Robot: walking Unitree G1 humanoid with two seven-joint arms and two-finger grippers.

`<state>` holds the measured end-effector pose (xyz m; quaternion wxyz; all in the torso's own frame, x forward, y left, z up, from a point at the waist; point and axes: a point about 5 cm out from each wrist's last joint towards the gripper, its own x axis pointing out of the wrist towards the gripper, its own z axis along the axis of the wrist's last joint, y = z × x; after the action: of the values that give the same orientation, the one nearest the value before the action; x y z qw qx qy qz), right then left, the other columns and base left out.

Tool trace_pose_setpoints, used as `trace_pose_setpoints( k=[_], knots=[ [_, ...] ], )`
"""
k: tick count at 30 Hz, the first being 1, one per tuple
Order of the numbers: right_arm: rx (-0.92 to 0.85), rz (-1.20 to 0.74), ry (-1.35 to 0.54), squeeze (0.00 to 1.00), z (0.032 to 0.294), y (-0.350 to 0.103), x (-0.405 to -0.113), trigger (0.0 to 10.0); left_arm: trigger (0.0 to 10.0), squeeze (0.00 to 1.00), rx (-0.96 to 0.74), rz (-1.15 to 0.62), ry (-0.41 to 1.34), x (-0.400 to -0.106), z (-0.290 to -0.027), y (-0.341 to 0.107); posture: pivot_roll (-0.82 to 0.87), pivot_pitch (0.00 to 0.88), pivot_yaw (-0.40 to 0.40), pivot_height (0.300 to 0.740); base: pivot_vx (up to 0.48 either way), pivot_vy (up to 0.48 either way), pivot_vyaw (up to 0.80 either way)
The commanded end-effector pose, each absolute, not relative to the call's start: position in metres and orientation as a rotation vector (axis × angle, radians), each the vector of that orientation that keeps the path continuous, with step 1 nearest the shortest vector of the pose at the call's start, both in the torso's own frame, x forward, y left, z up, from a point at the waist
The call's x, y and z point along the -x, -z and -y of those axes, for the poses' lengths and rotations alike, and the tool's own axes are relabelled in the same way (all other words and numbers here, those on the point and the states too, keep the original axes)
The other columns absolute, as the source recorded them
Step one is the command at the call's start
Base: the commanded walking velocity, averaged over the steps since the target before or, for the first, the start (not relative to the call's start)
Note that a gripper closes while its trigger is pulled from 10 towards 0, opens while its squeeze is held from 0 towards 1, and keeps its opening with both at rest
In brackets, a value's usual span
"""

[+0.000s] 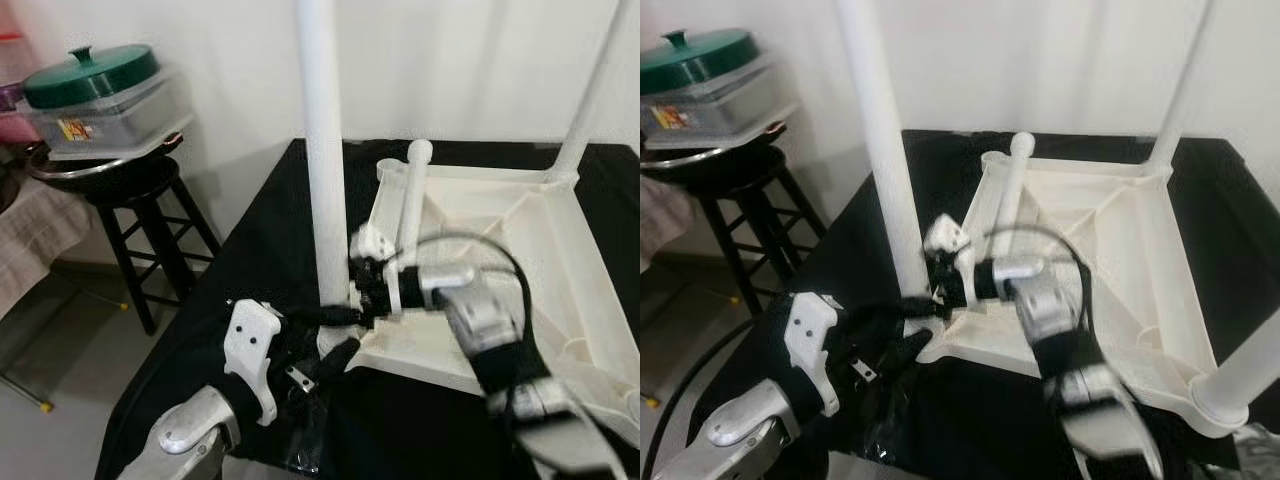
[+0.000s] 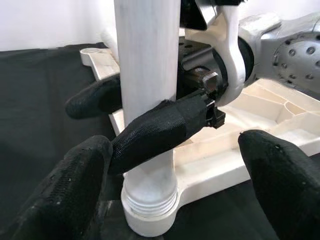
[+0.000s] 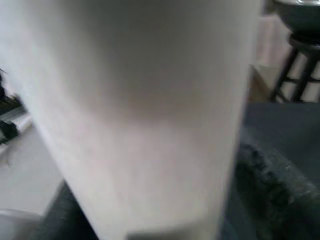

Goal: Building children table

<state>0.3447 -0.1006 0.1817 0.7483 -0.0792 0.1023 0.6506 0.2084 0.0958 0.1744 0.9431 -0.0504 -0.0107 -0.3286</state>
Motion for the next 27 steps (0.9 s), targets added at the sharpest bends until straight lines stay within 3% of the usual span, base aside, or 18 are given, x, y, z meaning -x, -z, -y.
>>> trace_pose_setpoints(
  k=[1, 10, 18, 19, 21, 22, 27],
  knots=[
    [0.169, -0.222, -1.496, 0.0, 0.096, -0.186, -0.347, 0.0, 10.0, 0.0, 0.098, -0.082, 0.653, -0.203, -0.1, -0.156, 0.02, 0.0, 0.079, 0.74, 0.0, 0.0, 0.0],
    [0.194, -0.266, -1.548, 0.0, 0.105, -0.187, -0.352, 0.0, 10.0, 0.0, 0.094, -0.173, 0.578, -0.188, -0.118, -0.128, 0.04, 0.0, 0.053, 0.74, 0.0, 0.0, 0.0],
    [0.285, -0.314, -1.443, 0.0, 0.114, -0.161, -0.346, 0.0, 10.0, 0.0, 0.068, -0.201, 0.529, -0.183, -0.13, -0.119, 0.07, 0.0, 0.012, 0.74, 0.0, 0.0, 0.0],
    [0.184, -0.256, -0.994, 0.0, 0.096, -0.142, -0.344, 0.0, 10.0, 0.0, 0.073, -0.202, 0.51, -0.18, -0.133, -0.119, 0.08, 0.009, -0.023, 0.74, 0.0, 0.0, 0.0],
    [0.131, -0.32, -0.714, 0.0, 0.086, -0.112, -0.29, 0.0, 10.0, 0.0, 0.072, -0.205, 0.49, -0.175, -0.136, -0.119, 0.06, 0.048, -0.017, 0.74, 0.0, 0.0, 0.0],
    [0.143, -0.333, -0.693, 0.0, 0.083, -0.106, -0.273, 0.0, 10.0, 0.0, 0.079, -0.206, 0.483, -0.174, -0.136, -0.118, 0.06, 0.049, -0.012, 0.74, 0.0, 0.0, 0.0],
    [0.204, -0.292, -0.702, 0.0, 0.088, -0.109, -0.282, 0.0, 10.0, 0.0, 0.08, -0.201, 0.493, -0.176, -0.136, -0.119, 0.05, 0.049, -0.006, 0.74, 0.0, 0.0, 0.0]
  ],
)
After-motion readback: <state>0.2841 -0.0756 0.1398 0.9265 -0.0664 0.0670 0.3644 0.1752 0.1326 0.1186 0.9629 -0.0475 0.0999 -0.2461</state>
